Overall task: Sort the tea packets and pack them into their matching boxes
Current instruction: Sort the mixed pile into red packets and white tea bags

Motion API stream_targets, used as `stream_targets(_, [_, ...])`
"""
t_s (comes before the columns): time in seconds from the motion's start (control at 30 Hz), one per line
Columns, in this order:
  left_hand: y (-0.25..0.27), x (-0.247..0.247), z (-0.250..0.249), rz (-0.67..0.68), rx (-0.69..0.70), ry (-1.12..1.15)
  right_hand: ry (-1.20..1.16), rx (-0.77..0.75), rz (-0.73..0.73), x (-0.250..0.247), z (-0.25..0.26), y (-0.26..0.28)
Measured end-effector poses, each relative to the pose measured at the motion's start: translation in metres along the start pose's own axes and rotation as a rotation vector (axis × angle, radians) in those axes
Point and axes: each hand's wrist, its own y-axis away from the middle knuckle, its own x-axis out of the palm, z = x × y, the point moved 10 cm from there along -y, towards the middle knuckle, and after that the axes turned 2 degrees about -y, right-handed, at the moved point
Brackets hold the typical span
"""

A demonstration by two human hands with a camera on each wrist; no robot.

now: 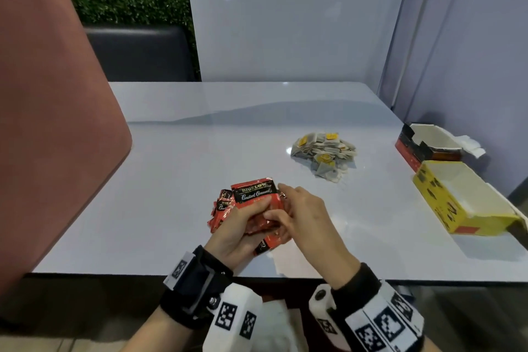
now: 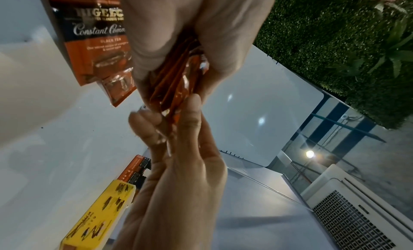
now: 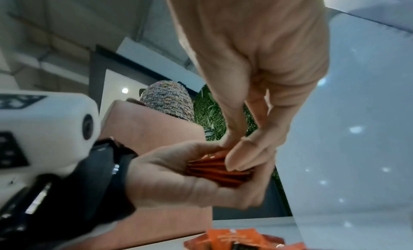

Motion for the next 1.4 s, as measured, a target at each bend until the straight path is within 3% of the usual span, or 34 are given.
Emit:
stream_targets(0.13, [-0.002, -0.017, -0.016, -0.034, 0.006, 0.044, 0.156, 0.055, 0.038, -0.012, -0.017, -0.012])
stream_targets(0.23, [-0.001, -0.028, -0.033, -0.029, 0.026, 0.059, 0.449, 0.032, 0.243, 0.002, -0.023, -0.023])
stream_targets(0.4, [0.002, -0.036, -0.031, 0.007, -0.007, 0.092, 0.689, -0.234, 0.473, 0.063, -0.011, -0.020])
stream_targets(0.57, [0.002, -0.041, -0.026, 0.039, 0.003, 0.054, 0.840, -0.340, 0.456, 0.080, -0.009, -0.022])
stream_targets(0.67, [0.001, -0.044, -0.030, 0.038, 0.027, 0.070, 0.773, -0.342, 0.413, 0.070, -0.006, -0.025])
stream_targets(0.83, [0.000, -0.045, -0.032, 0.023, 0.045, 0.105, 0.529, -0.205, 0.377, 0.036, -0.013, -0.034])
stream_targets(1.03, [-0.003, -0.048, -0.024, -0.033, 0.020, 0.164, -0.145, -0.099, -0.048, -0.033, -0.004, -0.043])
stream_targets(1.13, [-0.005, -0.035, -0.021, -0.035, 0.032, 0.078, -0.393, -0.068, -0.095, -0.019, 0.006, -0.035])
stream_targets(1.23, [-0.003, -0.025, -0.018, -0.068, 0.034, 0.052, -0.401, -0.082, -0.090, 0.008, 0.018, -0.029])
stream_targets(1.4, [-0.005, -0.039, -0.020, -0.155, 0.000, 0.102, -0.027, -0.187, 0.006, 0.030, 0.033, -0.030])
